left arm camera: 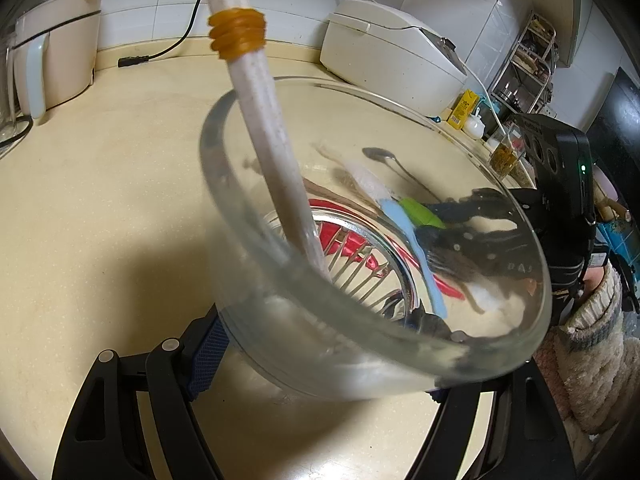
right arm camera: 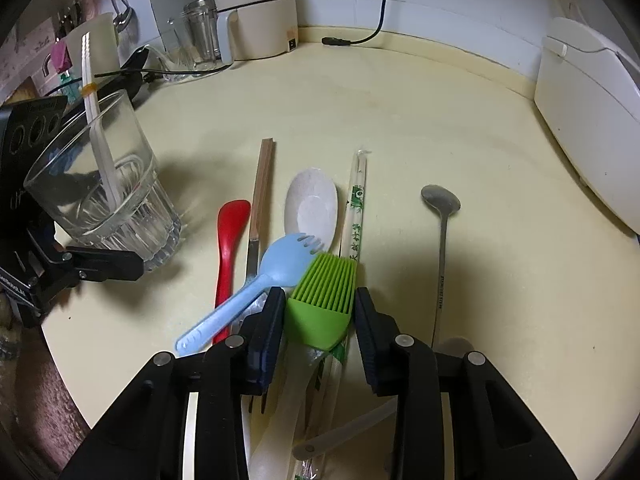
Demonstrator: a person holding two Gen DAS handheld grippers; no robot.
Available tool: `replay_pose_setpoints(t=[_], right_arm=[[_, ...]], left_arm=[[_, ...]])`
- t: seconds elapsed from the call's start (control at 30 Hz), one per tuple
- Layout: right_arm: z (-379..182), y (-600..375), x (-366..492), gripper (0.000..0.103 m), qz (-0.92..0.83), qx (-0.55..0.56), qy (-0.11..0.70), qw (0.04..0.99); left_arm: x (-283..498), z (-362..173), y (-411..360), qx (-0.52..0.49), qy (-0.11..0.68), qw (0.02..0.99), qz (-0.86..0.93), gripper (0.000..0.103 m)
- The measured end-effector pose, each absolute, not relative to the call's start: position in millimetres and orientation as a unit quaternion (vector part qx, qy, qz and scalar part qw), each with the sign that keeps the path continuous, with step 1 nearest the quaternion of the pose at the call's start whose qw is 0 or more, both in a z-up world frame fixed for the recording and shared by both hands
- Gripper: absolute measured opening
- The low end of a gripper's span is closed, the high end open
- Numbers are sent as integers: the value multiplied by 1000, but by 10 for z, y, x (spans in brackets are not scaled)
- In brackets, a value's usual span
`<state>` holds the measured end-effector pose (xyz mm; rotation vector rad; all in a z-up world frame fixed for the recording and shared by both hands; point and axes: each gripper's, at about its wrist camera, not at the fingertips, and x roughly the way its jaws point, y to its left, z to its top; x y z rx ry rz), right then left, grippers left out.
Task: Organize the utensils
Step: 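Close the right gripper on the green silicone brush handle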
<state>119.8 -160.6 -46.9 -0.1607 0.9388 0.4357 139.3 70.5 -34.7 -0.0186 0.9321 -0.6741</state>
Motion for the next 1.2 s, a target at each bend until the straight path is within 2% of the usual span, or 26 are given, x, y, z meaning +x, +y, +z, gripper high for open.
replay_pose_setpoints(t=[0.63, 0.9, 1.2], right_arm=[[-433, -1693, 1218, 31, 201, -54, 442, 873], [-144, -2018, 1184, 31, 224, 53, 379, 896], [-9, -2125, 1151, 31, 216, 85, 332, 914]], left_arm=[[1397, -349, 714, -7, 441, 839, -318, 81], [1396, -348, 713, -6, 441, 839, -318, 81], [1397, -348, 715, -7, 441, 839, -318, 81]])
